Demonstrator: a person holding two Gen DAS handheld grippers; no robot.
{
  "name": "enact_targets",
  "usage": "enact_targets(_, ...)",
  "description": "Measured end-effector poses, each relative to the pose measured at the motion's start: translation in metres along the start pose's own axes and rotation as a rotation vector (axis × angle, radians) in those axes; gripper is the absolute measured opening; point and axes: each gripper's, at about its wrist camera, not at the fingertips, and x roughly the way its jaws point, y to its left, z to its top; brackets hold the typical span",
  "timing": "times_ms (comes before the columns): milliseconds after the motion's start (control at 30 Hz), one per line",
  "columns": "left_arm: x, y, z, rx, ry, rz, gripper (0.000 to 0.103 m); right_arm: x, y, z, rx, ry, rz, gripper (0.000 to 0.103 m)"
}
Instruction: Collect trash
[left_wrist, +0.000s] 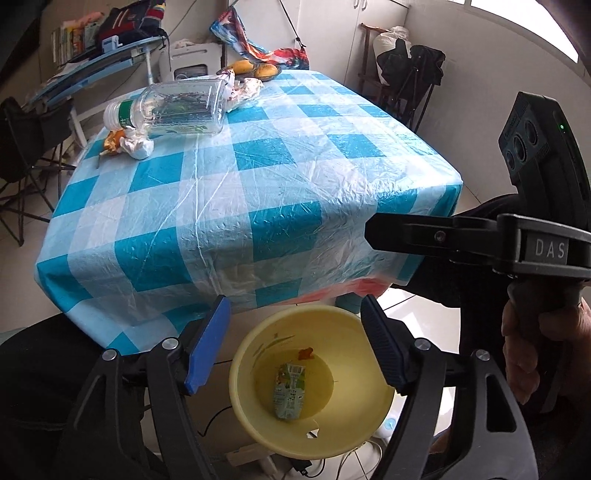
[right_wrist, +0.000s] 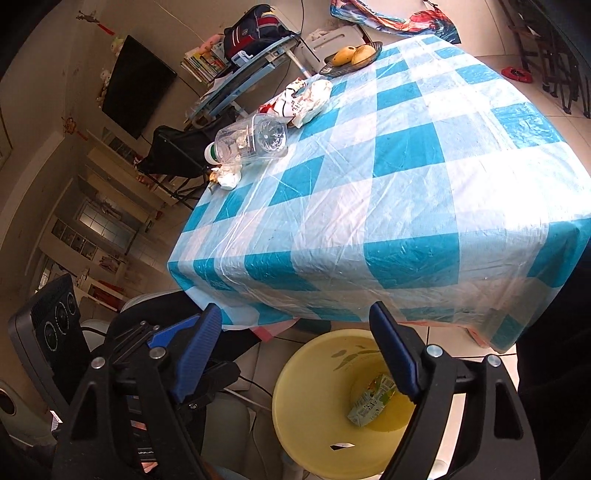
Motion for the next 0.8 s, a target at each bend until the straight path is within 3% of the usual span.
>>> enact_targets(233, -0.011, 0.012, 0.006, -0.043, -0.058, 0.075, 0.082, 0.000, -0.001, -0.002, -0.003, 0.005, -0.008, 0.080)
enact_targets(667, -0.012, 0.024, 0.009, -0.091, -0.096, 0.114, 0.087, 0.006, 0.006, -0.002, -0.052, 0.001, -0.044, 0.082)
enact_targets(800, -0.011, 0.032, 0.013, -0.124, -0.101, 0.139, 0.090, 0.002, 0.009, 0.007, -0.078, -0.035, -0.084, 0.087)
